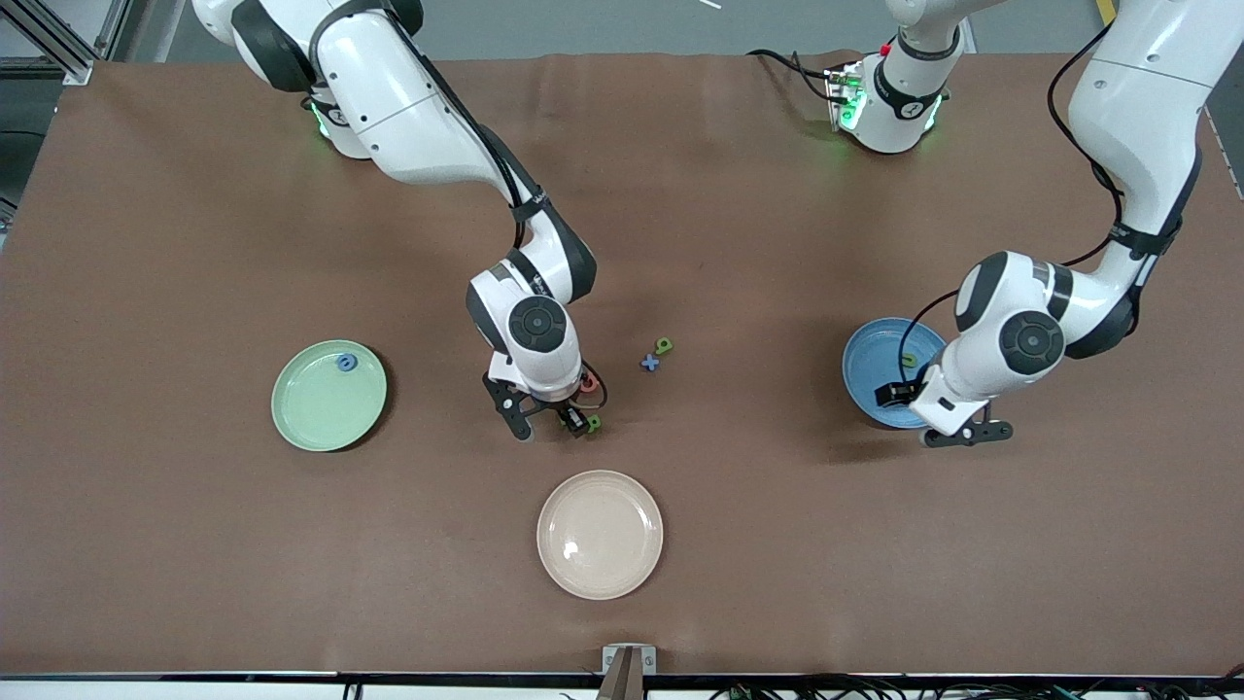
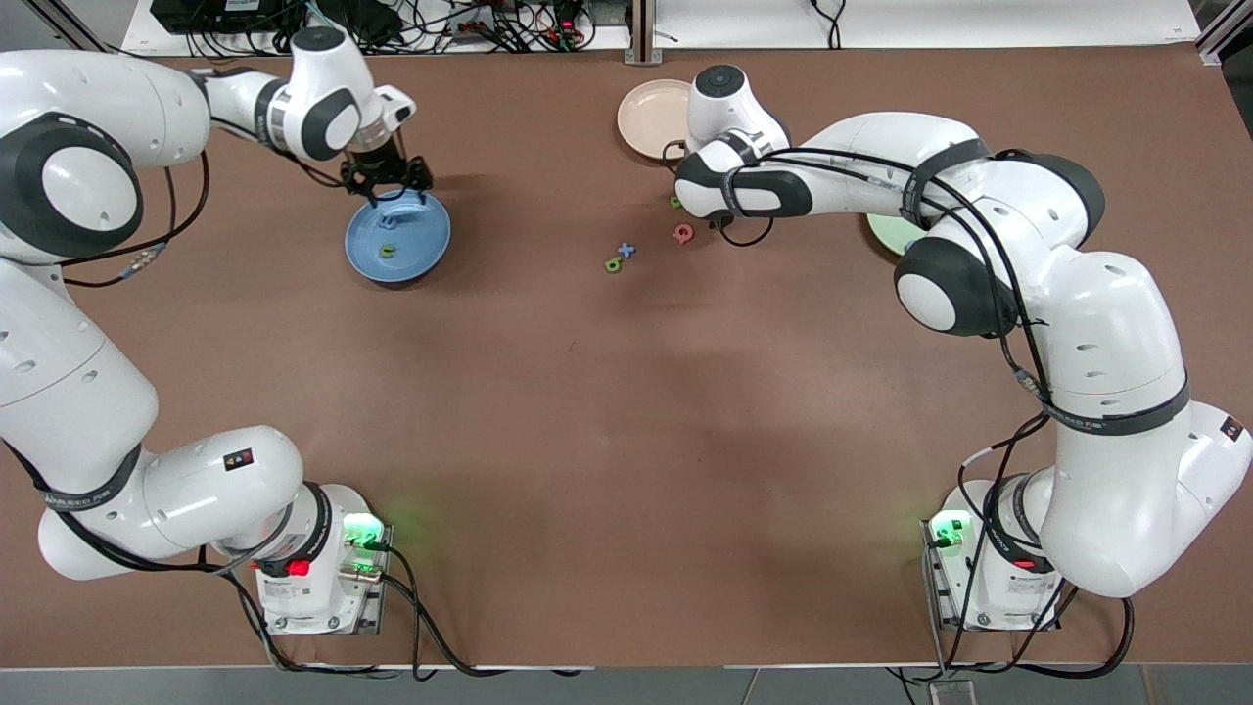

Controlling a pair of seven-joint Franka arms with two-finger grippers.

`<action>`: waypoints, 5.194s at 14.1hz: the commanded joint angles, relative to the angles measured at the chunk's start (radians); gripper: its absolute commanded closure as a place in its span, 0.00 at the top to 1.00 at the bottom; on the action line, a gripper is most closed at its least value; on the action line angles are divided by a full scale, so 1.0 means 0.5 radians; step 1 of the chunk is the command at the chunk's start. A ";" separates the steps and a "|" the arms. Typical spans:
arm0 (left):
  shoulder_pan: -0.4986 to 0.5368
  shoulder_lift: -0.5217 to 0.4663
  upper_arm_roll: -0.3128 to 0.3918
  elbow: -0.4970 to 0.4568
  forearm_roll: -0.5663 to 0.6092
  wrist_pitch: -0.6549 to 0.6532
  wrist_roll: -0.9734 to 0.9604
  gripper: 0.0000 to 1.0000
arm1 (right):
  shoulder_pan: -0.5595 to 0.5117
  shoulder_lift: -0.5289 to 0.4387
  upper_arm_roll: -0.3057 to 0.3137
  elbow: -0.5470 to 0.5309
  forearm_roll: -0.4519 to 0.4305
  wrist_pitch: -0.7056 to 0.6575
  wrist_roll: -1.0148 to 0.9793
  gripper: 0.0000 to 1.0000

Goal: Sort upper and lower case letters into plates

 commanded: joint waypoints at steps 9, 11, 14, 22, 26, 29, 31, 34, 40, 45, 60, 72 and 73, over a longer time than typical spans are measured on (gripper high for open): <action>-0.454 0.049 -0.459 0.036 0.039 -0.107 -0.711 1.00 | -0.280 -0.233 0.004 -0.050 0.059 -0.408 -0.622 0.00; -0.595 0.074 -0.440 0.036 0.039 -0.049 -0.793 1.00 | -0.421 -0.420 0.004 -0.230 0.066 -0.470 -0.931 0.00; -0.724 0.153 -0.395 0.054 0.064 0.058 -0.858 1.00 | -0.696 -0.739 0.004 -0.610 0.075 -0.448 -1.514 0.00; -1.243 0.331 0.001 0.293 0.088 0.114 -0.972 0.95 | -1.084 -1.059 0.004 -1.380 0.087 0.103 -2.197 0.00; -1.268 0.380 0.001 0.293 0.091 0.126 -1.002 0.87 | -1.059 -1.013 0.007 -1.483 0.087 0.343 -2.194 0.01; -1.283 0.414 0.005 0.330 0.091 0.129 -1.005 0.80 | -1.004 -0.952 0.007 -1.480 0.176 0.417 -2.194 0.01; -1.347 0.420 0.072 0.361 0.091 0.129 -1.005 0.76 | -0.983 -0.921 0.007 -1.480 0.197 0.448 -2.194 0.02; -1.470 0.442 0.185 0.425 0.085 0.129 -1.005 0.73 | -0.986 -0.896 0.007 -1.473 0.198 0.460 -2.194 0.05; -1.464 0.445 0.189 0.428 0.091 0.129 -1.005 0.57 | -0.983 -0.909 0.004 -1.406 0.198 0.408 -2.200 1.00; -1.458 0.442 0.189 0.428 0.091 0.151 -1.005 0.38 | -0.772 -0.887 0.007 -0.934 0.198 -0.098 -1.772 1.00; -1.360 0.289 0.186 0.401 0.094 -0.005 -0.987 0.17 | -0.136 0.125 0.004 0.373 0.185 -0.227 0.027 1.00; -0.085 -0.270 -0.421 -0.240 0.091 -0.162 -0.301 0.13 | 0.014 0.285 0.007 0.564 0.188 -0.230 0.340 0.95; 0.071 -0.282 -0.498 -0.298 0.094 -0.156 -0.218 0.13 | 0.017 0.291 0.007 0.564 0.185 -0.227 0.340 0.90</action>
